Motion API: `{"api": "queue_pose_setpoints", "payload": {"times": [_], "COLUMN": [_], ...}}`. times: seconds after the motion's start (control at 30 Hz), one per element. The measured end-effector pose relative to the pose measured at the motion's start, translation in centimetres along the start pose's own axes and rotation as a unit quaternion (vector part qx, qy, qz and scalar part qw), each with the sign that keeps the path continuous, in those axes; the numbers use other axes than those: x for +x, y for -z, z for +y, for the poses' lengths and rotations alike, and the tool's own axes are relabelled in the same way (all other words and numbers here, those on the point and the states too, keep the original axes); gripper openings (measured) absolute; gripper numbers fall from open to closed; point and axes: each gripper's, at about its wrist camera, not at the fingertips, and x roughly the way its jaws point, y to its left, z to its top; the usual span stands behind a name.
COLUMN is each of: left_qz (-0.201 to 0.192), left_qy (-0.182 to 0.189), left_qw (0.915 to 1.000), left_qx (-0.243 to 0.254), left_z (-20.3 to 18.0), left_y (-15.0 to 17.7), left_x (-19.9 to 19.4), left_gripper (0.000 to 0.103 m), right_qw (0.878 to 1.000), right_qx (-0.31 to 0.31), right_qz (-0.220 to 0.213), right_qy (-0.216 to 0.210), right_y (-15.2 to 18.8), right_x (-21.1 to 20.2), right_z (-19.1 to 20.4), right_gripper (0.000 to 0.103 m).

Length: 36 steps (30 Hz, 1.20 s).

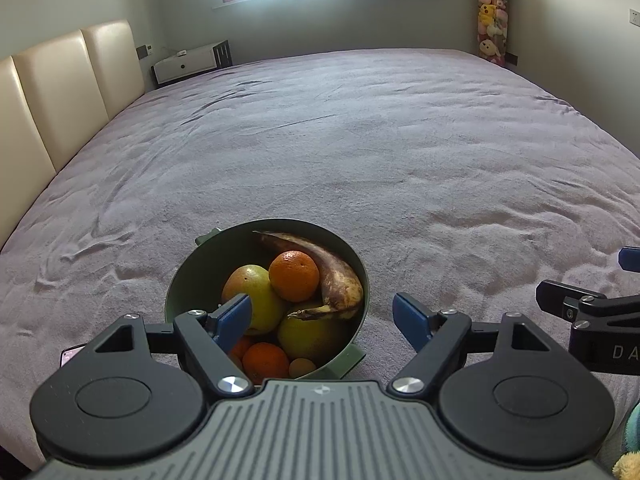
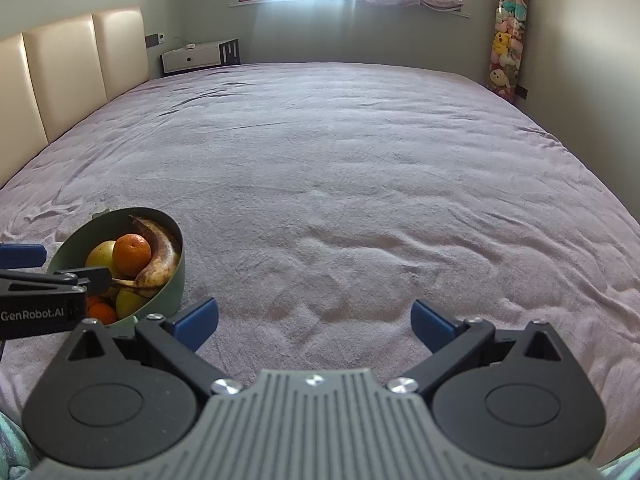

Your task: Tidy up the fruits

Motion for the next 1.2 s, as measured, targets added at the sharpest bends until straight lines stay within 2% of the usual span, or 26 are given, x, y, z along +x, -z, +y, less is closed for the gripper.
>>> {"api": "queue_pose_setpoints", "payload": {"times": [1.2], "left_qz": [0.002], "left_qy": [0.003], "left_qw": [1.0000], "left_qx": [-0.007], "left_z": [-0.06], "left_y": [-0.23], "left_x": [-0.07], "left_gripper": [0.094], "right_qw": [1.000], "right_qx": [0.014], "right_qz": [0.002], "right_qy": [0.005], "right_y": [-0.03], "right_x": [0.09], "right_z": [-0.07], "right_gripper": [0.099]}}
